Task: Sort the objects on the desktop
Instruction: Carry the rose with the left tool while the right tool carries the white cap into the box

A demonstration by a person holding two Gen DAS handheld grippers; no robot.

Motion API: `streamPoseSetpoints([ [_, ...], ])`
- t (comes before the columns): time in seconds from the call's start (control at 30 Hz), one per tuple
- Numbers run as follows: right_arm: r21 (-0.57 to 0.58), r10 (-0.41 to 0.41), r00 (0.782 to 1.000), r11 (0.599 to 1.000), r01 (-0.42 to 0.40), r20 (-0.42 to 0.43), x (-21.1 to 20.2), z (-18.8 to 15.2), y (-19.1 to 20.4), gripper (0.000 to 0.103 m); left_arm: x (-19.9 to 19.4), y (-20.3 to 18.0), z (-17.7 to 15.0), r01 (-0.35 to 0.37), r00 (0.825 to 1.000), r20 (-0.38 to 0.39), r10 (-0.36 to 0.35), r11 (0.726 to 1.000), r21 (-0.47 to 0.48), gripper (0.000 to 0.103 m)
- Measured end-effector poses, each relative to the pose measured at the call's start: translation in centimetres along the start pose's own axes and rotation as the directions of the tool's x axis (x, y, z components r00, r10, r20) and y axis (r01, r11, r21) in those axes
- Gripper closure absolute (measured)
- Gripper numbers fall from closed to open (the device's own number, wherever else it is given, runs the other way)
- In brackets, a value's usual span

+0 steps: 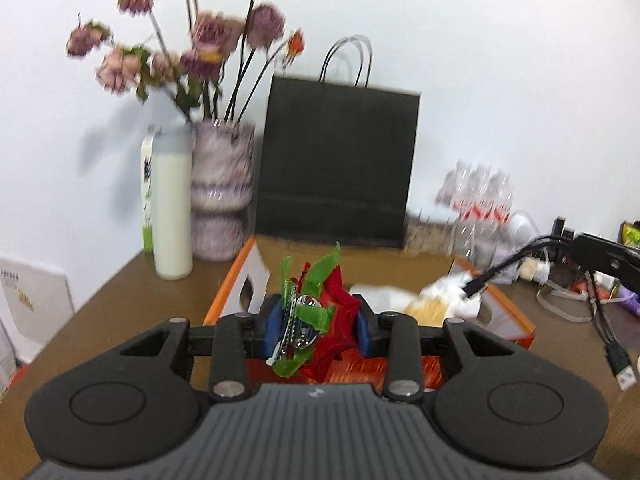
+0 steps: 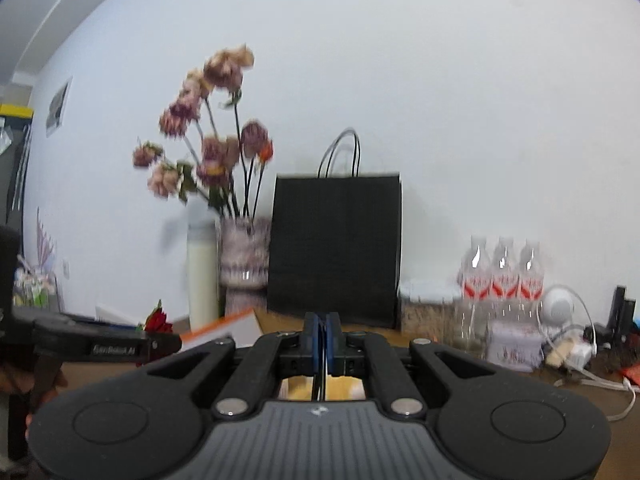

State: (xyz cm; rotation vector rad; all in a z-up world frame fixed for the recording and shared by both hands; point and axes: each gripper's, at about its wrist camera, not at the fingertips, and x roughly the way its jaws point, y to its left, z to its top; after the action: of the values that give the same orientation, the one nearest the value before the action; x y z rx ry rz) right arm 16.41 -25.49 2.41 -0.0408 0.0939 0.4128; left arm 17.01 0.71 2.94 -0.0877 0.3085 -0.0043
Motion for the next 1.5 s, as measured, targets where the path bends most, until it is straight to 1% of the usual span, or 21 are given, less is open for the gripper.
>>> streamPoseSetpoints([
  [0.13, 0.03, -0.004, 0.999, 1.0, 0.003, 0.036, 1.5, 1.6, -0.2, 0.1, 1.0, -0.4, 1.2, 0.014, 1.0, 0.026, -0.014, 1.0, -0.005, 0.067],
  [0.3, 0.075, -0.004, 1.0, 0.997, 0.002, 0.029, 4.8, 1.8, -0.6, 0.1, 3.2, -0.4, 1.5, 0.017, 1.0, 0.025, -0.017, 1.0, -0.004, 0.067],
  [0.6, 0.104, 0.013, 0.998, 0.995, -0.006, -0.065, 12.8, -0.6, -1.6, 0.1, 9.2, 0.3, 2.4, -0.003, 1.0, 0.014, 0.003, 1.0, 0.008, 0.066],
  [0.83, 0.08, -0.016, 0.988, 0.996, 0.028, -0.152, 17.6, -2.7, -3.5, 0.1, 15.0, 0.9, 2.2, -0.012, 0.998, -0.058, 0.014, 1.0, 0.022, 0.066],
  [1.0, 0.047, -0.029, 0.977, 0.998, 0.04, -0.211, 19.6, -4.0, -3.9, 0.1, 17.3, 1.4, 2.1, -0.02, 0.996, -0.082, 0.023, 0.999, 0.038, 0.066],
  [1.13, 0.028, -0.041, 0.968, 0.998, 0.05, -0.246, 20.3, -4.8, -3.8, 0.1, 18.2, 1.7, 1.3, -0.026, 0.991, -0.133, 0.031, 0.999, 0.042, 0.066],
  [1.27, 0.024, -0.048, 0.965, 0.998, 0.056, -0.259, 20.2, -5.1, -3.6, 0.1, 17.9, 1.7, 1.2, -0.032, 0.991, -0.124, 0.039, 0.998, 0.053, 0.064],
  [1.3, 0.025, -0.049, 0.964, 0.998, 0.058, -0.263, 20.2, -5.0, -3.6, 0.099, 17.8, 1.6, 1.1, -0.038, 0.992, -0.121, 0.045, 0.998, 0.057, 0.06],
  [1.33, 0.029, -0.051, 0.962, 0.998, 0.061, -0.268, 20.1, -5.1, -3.7, 0.096, 17.9, 1.5, 1.1, -0.041, 0.992, -0.12, 0.048, 0.997, 0.06, 0.056],
  [1.37, 0.035, -0.051, 0.961, 0.997, 0.063, -0.272, 20.1, -5.1, -3.8, 0.094, 17.8, 1.4, 1.1, -0.045, 0.992, -0.117, 0.051, 0.997, 0.06, 0.05],
  [1.4, 0.041, -0.052, 0.96, 0.997, 0.066, -0.276, 20.0, -5.1, -3.8, 0.092, 17.7, 1.4, 1.0, -0.049, 0.992, -0.112, 0.055, 0.997, 0.059, 0.039],
  [1.43, 0.047, -0.052, 0.959, 0.997, 0.068, -0.279, 20.0, -5.1, -3.9, 0.081, 17.5, 1.4, 1.0, -0.054, 0.993, -0.105, 0.06, 0.997, 0.057, 0.032],
  [1.47, 0.054, -0.049, 0.958, 0.996, 0.067, -0.281, 20.0, -5.1, -4.0, 0.075, 17.4, 1.4, 1.0, -0.06, 0.993, -0.094, 0.065, 0.997, 0.053, 0.021],
  [1.5, 0.06, -0.045, 0.959, 0.996, 0.064, -0.28, 19.9, -5.1, -4.1, 0.066, 17.2, 1.4, 1.0, -0.064, 0.994, -0.083, 0.068, 0.997, 0.051, 0.018],
])
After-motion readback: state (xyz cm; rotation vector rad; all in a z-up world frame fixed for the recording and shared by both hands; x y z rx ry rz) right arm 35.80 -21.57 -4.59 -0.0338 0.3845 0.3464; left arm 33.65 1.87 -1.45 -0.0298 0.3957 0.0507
